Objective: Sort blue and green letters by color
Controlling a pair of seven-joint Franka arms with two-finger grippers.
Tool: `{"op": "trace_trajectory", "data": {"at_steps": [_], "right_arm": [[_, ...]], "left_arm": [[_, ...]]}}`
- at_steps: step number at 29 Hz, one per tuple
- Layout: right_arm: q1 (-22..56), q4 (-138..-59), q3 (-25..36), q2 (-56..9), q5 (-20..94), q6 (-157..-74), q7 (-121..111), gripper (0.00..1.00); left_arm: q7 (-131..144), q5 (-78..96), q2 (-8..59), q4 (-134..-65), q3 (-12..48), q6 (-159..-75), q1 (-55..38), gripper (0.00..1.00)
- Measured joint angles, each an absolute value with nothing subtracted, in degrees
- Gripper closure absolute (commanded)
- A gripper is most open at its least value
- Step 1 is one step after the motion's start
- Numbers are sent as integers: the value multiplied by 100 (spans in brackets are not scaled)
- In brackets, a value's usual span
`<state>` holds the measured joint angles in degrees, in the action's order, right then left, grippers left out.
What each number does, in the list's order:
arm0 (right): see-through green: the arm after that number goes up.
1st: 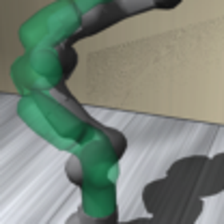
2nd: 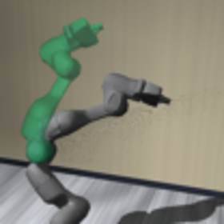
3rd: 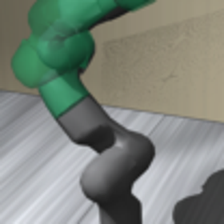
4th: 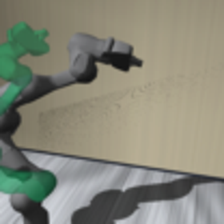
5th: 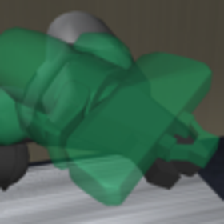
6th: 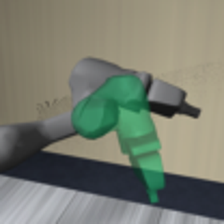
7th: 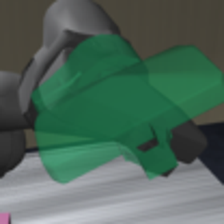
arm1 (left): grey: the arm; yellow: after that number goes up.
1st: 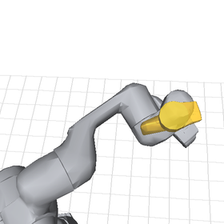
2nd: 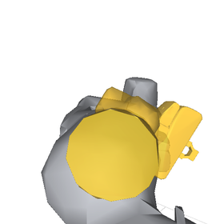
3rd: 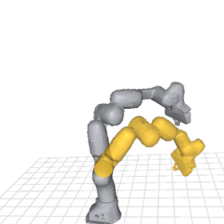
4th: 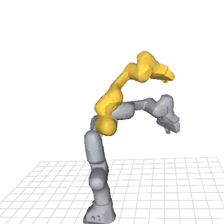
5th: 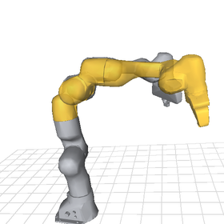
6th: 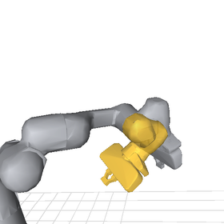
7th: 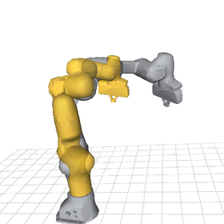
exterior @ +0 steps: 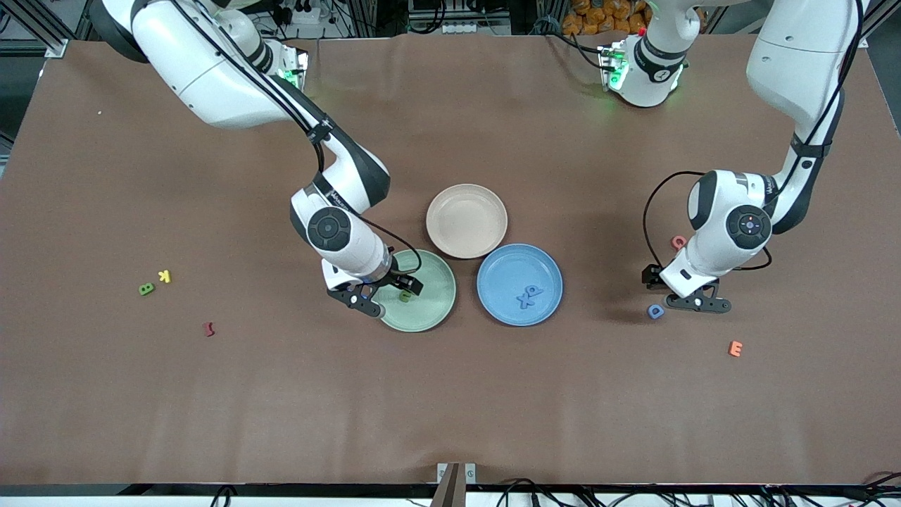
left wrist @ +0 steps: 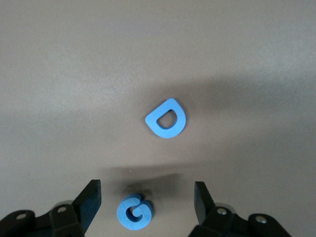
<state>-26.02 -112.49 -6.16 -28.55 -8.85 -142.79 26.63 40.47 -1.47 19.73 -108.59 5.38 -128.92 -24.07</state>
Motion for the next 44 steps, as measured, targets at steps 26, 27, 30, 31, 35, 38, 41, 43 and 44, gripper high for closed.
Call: {"op": "trace_trajectory", "data": {"at_steps": [26,27,30,31,35,38,41,43,44], "right_arm": [[-2578,-11257,-497,-3169,-885,-14495,2694,23],[-2577,-11257,-494,-3175,-885,-14496,2695,24],[-2573,-11257,-477,-3193,-885,-14500,2695,25],[-2572,-11257,-473,-3199,-885,-14501,2695,26],[-2567,-11257,-465,-3217,-885,-14502,2695,28],[-2564,-11259,-463,-3226,-885,-14503,2695,30],[-2560,-11260,-463,-3235,-885,-14517,2695,31],[-2557,-11261,-463,-3243,-885,-14541,2695,31],[-2556,-11261,-463,-3247,-885,-14548,2695,32]], "left_arm": [[4774,-61,3652,-9257,495,-12802,-2680,84],[4774,-60,3708,-9224,491,-12803,-2677,84],[4774,-60,3873,-9136,449,-12862,-2673,84],[4774,-60,3926,-9115,424,-12915,-2672,84],[4774,-61,4066,-9051,363,-13050,-2660,83],[4774,-61,4095,-9020,355,-13056,-2658,78],[4774,-61,4095,-9000,355,-13056,-2663,39],[4774,-61,4095,-8992,355,-13056,-2665,17],[4774,-61,4095,-8990,355,-13056,-2666,12]]}}
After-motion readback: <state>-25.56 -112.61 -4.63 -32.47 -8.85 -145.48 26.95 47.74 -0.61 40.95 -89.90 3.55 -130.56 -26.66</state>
